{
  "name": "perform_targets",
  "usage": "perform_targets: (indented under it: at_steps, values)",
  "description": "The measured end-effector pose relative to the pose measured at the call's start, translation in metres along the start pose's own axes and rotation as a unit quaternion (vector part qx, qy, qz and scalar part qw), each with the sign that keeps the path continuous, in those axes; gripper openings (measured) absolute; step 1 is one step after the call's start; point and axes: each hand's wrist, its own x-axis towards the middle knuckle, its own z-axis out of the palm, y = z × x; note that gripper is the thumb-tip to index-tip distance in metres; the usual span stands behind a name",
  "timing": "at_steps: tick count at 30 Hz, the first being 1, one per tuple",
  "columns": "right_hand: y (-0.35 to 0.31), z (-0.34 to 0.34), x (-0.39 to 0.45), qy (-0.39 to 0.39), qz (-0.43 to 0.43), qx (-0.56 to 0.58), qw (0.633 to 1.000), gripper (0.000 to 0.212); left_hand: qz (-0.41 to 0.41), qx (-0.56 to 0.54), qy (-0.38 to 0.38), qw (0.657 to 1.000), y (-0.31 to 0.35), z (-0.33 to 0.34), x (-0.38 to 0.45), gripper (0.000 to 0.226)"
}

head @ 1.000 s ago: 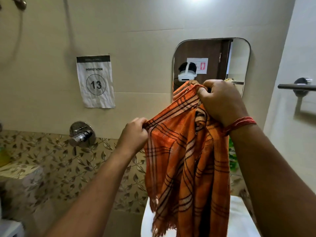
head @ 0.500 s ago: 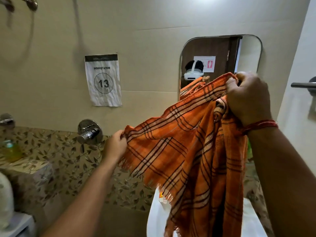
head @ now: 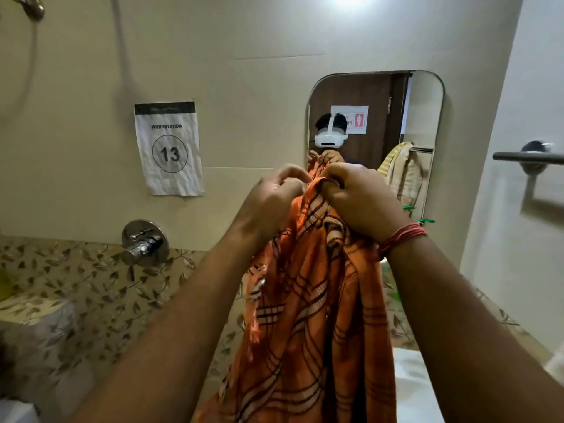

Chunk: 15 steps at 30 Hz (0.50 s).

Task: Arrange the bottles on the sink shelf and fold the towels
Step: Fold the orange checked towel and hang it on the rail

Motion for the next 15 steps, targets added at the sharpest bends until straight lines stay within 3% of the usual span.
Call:
perform_targets:
  at_steps: [2,4,7,11,14,15]
  values:
    - [-0.001,-0.004,0.001,0.011,-0.010,0.026,1.000,0.017,0.030,0.091,-0.022,0.995,0.003,0.006,0.001,0.029]
    - [-0.002,-0.007,0.000,0.018,-0.015,0.032,0.999,0.013,0.054,0.115,0.018,0.992,0.005,0.008,0.005,0.018]
    - [-0.003,-0.007,-0.002,0.011,-0.008,0.019,1.000,0.014,0.066,0.122,0.083,0.987,0.015,0.009,0.012,0.019]
    - [-0.007,-0.016,0.001,-0.030,0.009,-0.030,0.999,0.016,0.041,-0.066,0.168,0.983,0.036,0.007,0.018,0.022]
    - [0.003,-0.023,-0.006,-0.030,0.049,-0.039,0.998,0.016,0.032,-0.297,0.301,0.906,0.046,-0.034,0.036,0.023]
    - [0.005,-0.025,-0.009,-0.015,0.058,-0.035,0.998,0.018,0.015,-0.310,0.349,0.884,0.043,-0.053,0.043,0.021]
